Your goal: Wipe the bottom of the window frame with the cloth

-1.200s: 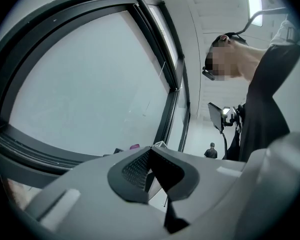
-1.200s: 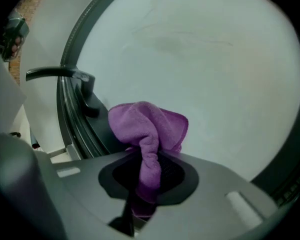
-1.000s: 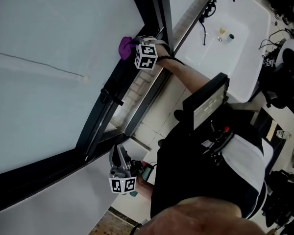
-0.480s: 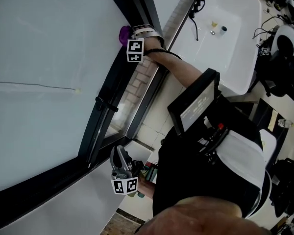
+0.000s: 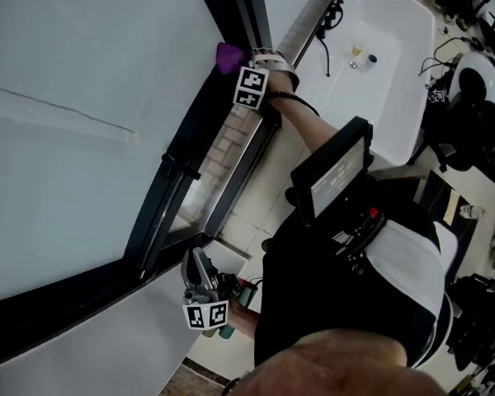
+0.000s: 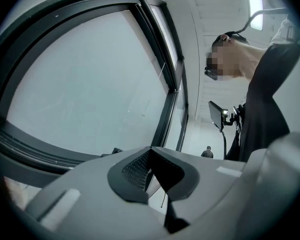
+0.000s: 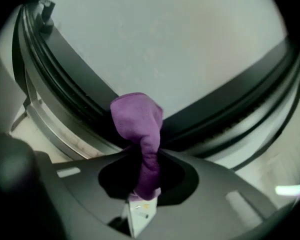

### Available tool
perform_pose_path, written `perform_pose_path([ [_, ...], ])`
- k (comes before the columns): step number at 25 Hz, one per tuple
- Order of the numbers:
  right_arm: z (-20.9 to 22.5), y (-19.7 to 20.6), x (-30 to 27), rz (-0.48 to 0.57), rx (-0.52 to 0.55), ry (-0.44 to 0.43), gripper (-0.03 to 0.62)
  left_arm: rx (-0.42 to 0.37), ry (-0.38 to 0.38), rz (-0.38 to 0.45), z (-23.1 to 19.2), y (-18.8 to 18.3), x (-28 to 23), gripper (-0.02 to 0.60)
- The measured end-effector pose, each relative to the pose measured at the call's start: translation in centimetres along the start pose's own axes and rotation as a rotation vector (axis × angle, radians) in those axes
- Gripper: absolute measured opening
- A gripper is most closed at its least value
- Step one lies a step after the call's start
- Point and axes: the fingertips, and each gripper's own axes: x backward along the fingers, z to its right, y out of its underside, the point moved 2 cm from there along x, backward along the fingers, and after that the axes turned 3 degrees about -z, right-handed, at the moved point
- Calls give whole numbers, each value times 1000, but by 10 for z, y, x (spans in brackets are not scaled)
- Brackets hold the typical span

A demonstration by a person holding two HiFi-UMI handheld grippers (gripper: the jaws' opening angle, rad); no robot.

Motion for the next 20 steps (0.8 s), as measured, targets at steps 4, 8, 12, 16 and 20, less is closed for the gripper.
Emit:
perform_pose_path([
  [4, -43, 43, 80, 131, -492, -336, 64, 12, 22, -7, -14, -2, 8, 2],
  [8, -148, 31, 153, 401, -1016, -908, 64, 35, 45, -3, -26, -1, 21, 2],
  [12, -230, -7, 227, 493, -1384, -1288, 64, 81, 46, 12, -36, 8, 35, 2],
  [16, -277, -65, 296, 575, -1461, -1509, 64, 102, 67, 20, -48, 9, 54, 2],
  [20, -289, -109, 357, 676, -1311, -1640, 64, 126, 53, 30, -57, 13, 80, 2],
])
